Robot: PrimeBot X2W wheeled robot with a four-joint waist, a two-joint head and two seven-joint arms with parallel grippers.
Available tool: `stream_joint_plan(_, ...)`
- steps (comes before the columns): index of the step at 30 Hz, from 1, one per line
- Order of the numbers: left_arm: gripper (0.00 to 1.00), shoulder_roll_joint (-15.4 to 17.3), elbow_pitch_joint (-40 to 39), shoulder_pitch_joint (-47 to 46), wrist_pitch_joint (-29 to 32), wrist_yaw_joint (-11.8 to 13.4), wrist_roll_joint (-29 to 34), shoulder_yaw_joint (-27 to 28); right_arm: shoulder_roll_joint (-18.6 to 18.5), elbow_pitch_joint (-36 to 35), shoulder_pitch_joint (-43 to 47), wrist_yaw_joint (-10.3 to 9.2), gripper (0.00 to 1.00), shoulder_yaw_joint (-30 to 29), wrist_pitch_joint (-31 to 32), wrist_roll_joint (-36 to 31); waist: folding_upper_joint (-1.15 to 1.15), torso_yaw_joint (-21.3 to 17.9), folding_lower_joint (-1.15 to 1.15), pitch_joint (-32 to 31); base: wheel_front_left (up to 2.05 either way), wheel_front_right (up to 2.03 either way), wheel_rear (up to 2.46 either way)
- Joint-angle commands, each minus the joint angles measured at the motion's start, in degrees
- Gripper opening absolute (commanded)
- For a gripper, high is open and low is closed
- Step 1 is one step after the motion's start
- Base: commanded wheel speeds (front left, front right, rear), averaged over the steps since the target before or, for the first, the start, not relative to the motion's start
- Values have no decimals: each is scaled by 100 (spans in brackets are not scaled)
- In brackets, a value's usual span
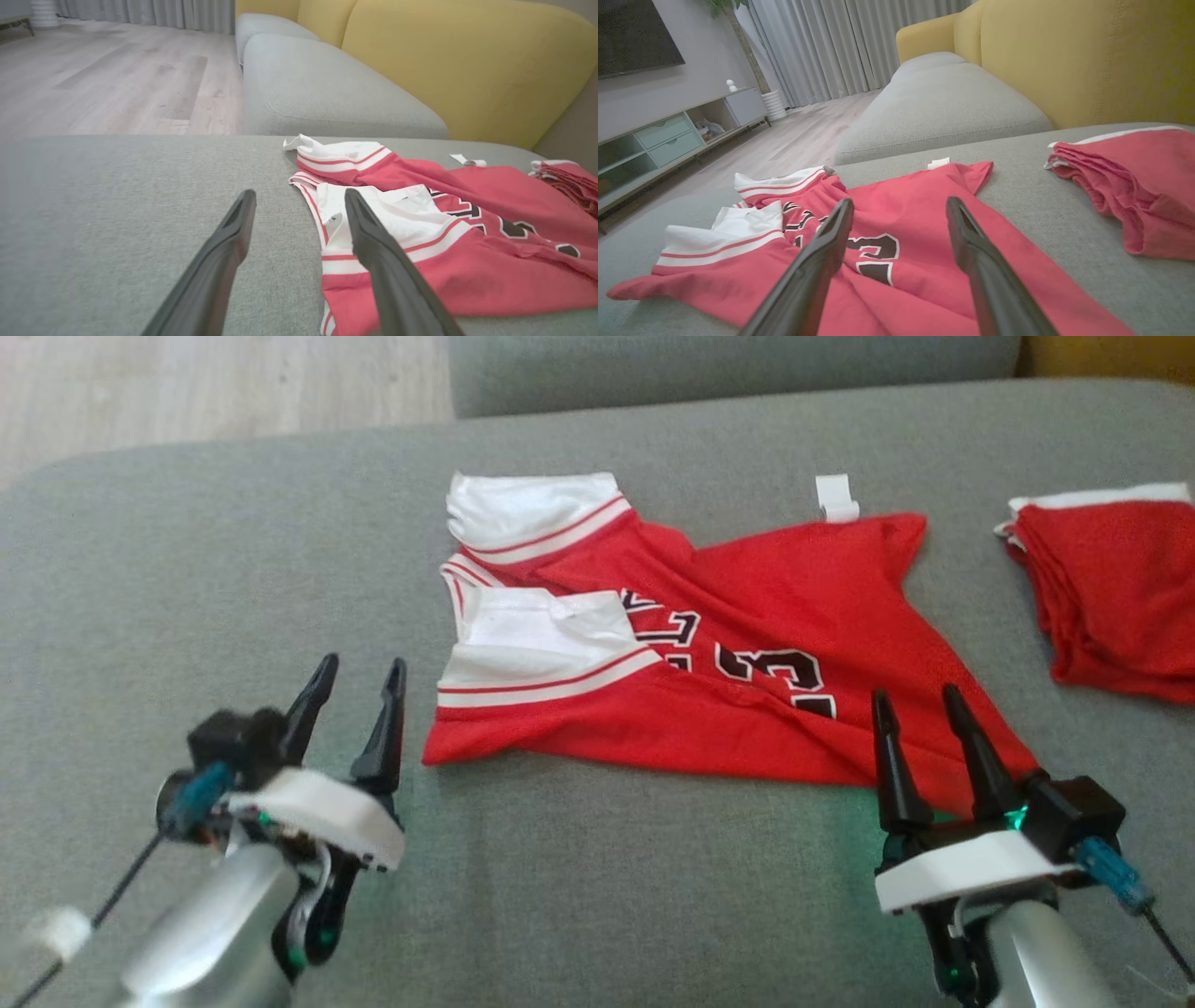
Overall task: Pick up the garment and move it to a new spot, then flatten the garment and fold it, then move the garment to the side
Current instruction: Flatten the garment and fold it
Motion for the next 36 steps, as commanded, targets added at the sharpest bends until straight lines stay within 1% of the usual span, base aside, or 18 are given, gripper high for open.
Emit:
stream_joint_plan(1, 100, 99, -38, -378, 82, -65, 36, 171, -16, -193, -230, -5, 100, 143, -53, -50, 0, -109, -1, 163, 0, 0, 0)
stream_joint_plan(7, 100, -71, 460, -888, 593, -495, -110, 3, -16, -149, -339, -5, 100, 143, -57, -38, 0, -260, -1, 376, 0, 0, 0)
stream_joint_plan(10, 100, -125, 646, -1043, 809, -667, -161, -87, -16, -118, -379, -5, 100, 152, -59, -24, 0, -321, -1, 431, 0, 0, 0)
stream_joint_plan(14, 100, -122, 883, -1217, 949, -754, -27, -245, -16, -107, -422, -5, 100, 164, -60, 4, 0, -381, -1, 480, 0, 0, 0)
stream_joint_plan(20, 100, -197, 1133, -1374, 1100, -906, -14, -367, -16, -130, -447, -5, 100, 174, -61, 43, 0, -452, -1, 517, 0, 0, 0)
stream_joint_plan(21, 97, -211, 1139, -1400, 1096, -953, -10, -385, -16, -130, -443, -5, 100, 171, -61, 45, 0, -460, -1, 514, 0, 0, 0)
stream_joint_plan(22, 97, -211, 1139, -1400, 1096, -953, -10, -385, -16, -130, -443, -5, 100, 171, -61, 45, 0, -460, -1, 514, 0, 0, 0)
stream_joint_plan(23, 2, -224, 1110, -1457, 1023, -1055, 26, -418, -16, -123, -437, -5, 100, 168, -61, 43, 0, -471, -1, 508, 0, 0, 0)
stream_joint_plan(24, 0, -224, 1089, -1487, 945, -1081, 57, -420, -16, -119, -434, -5, 100, 166, -61, 43, 0, -474, -1, 500, 0, 0, 0)
stream_joint_plan(27, 0, -182, 994, -1586, 614, -1140, 210, -413, -16, -86, -425, -5, 100, 142, -62, 39, 0, -461, -1, 442, 0, 0, 0)
stream_joint_plan(29, 0, -146, 954, -1628, 509, -1163, 272, -414, -16, -73, -421, -5, 100, 129, -62, 36, 0, -446, -1, 411, 0, 0, 0)
stream_joint_plan(33, 0, 84, 730, -1838, 101, -1239, 580, -423, -16, -47, -398, -5, 100, 93, -62, 19, 0, -349, -1, 288, 0, 0, 0)
stream_joint_plan(36, 0, 308, 417, -2036, -152, -1324, 894, -495, -16, -30, -364, -5, 100, 72, -62, 8, 0, -242, -1, 205, 0, 0, 0)
